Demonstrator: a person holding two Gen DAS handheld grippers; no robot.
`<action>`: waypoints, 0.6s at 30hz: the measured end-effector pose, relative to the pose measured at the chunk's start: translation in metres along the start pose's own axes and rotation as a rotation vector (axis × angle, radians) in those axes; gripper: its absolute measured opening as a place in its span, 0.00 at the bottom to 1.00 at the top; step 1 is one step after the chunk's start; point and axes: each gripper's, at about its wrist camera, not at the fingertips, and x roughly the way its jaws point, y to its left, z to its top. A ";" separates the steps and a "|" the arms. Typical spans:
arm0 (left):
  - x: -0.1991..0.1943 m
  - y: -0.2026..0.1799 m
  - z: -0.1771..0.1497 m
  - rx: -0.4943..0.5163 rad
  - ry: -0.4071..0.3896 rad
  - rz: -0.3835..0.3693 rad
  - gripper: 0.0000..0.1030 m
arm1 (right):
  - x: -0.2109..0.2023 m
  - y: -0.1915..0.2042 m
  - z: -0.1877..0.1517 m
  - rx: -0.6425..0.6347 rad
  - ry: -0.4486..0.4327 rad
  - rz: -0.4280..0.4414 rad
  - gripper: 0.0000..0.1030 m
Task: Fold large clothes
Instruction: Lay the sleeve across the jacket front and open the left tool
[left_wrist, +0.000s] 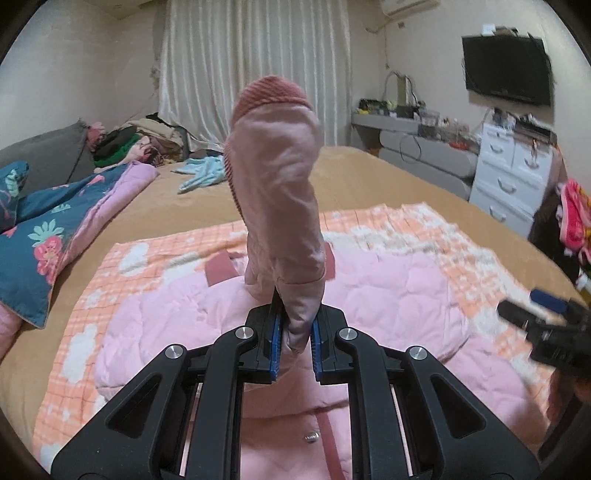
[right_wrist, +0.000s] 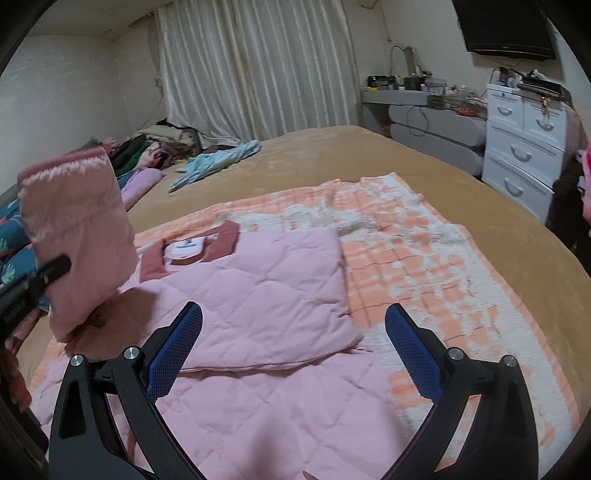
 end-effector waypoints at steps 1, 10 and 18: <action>0.003 -0.004 -0.003 0.009 0.009 -0.001 0.06 | 0.001 -0.002 0.000 0.006 0.001 -0.003 0.96; 0.035 -0.049 -0.045 0.197 0.100 0.043 0.07 | 0.008 -0.026 -0.002 0.069 0.021 -0.050 0.96; 0.047 -0.076 -0.074 0.367 0.164 0.080 0.11 | 0.012 -0.036 -0.004 0.092 0.030 -0.064 0.96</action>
